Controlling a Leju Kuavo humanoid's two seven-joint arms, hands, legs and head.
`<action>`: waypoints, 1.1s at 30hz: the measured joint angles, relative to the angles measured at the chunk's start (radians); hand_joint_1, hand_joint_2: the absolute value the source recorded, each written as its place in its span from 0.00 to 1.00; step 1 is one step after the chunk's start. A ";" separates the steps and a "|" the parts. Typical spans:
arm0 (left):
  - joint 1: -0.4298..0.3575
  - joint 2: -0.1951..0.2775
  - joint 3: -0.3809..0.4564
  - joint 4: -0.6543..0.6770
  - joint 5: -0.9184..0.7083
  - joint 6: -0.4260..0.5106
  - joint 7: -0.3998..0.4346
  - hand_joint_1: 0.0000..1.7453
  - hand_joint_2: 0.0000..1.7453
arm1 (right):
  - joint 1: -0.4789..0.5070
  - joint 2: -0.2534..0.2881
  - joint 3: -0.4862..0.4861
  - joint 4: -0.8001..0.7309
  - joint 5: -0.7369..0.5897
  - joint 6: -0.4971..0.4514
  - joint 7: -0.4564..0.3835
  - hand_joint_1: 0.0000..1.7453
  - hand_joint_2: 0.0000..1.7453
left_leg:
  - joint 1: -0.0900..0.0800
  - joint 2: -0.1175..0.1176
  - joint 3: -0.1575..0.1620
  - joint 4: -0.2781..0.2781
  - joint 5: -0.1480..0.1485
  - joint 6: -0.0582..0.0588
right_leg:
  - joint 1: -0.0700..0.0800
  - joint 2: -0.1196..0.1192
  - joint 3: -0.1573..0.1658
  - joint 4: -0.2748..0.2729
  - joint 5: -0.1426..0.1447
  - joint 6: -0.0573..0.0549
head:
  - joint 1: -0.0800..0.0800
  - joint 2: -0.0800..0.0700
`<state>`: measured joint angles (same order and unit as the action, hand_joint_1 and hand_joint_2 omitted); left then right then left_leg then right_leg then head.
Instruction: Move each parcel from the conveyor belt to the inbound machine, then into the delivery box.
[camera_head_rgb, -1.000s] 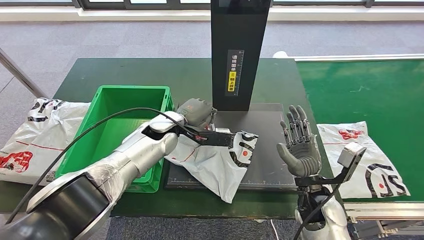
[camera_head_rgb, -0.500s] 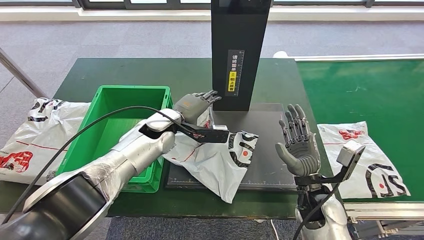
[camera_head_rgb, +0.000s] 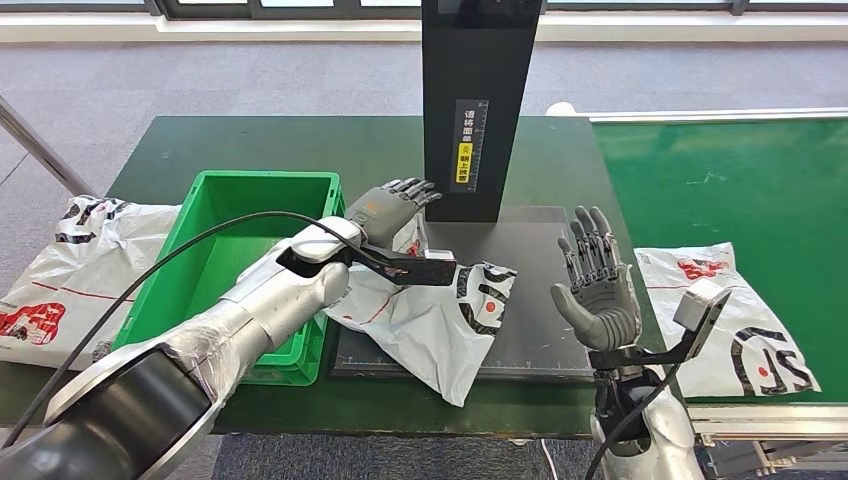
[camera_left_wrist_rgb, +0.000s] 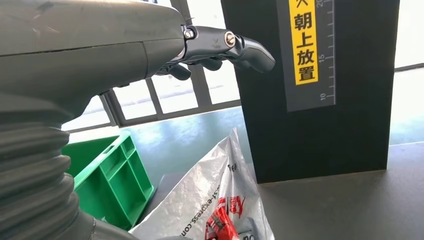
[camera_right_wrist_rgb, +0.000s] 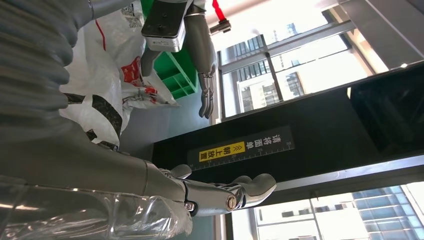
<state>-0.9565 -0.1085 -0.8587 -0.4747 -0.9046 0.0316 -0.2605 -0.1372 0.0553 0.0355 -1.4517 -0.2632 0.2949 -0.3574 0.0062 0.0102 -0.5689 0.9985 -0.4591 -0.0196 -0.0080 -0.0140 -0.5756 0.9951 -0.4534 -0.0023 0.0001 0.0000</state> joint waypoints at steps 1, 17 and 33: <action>0.000 0.001 0.000 0.000 -0.002 -0.005 0.000 0.00 1.00 | -0.001 0.000 0.000 0.000 0.000 0.000 0.000 0.00 1.00 | 0.000 0.000 0.000 0.000 0.000 0.000 | 0.000 0.000 0.000 0.000 0.000 0.000 | 0.000 0.000; 0.008 -0.012 0.000 0.066 -0.017 -0.143 0.029 0.00 1.00 | -0.021 0.002 0.000 0.013 0.013 0.006 0.003 0.00 1.00 | 0.000 0.000 0.000 0.000 0.000 0.000 | 0.000 0.000 0.000 0.000 0.000 0.000 | 0.000 0.000; 0.017 -0.037 0.000 0.127 -0.014 -0.200 0.035 0.00 1.00 | -0.018 0.003 0.000 0.016 0.012 0.007 0.003 0.00 1.00 | 0.000 0.000 0.000 0.000 0.000 0.000 | 0.000 0.000 0.000 0.000 0.000 0.000 | 0.000 0.000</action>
<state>-0.9397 -0.1460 -0.8588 -0.3479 -0.9190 -0.1683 -0.2259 -0.1556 0.0580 0.0359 -1.4355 -0.2514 0.3021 -0.3544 0.0062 0.0102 -0.5690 0.9985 -0.4592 -0.0196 -0.0080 -0.0139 -0.5760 0.9950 -0.4534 -0.0023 0.0002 0.0000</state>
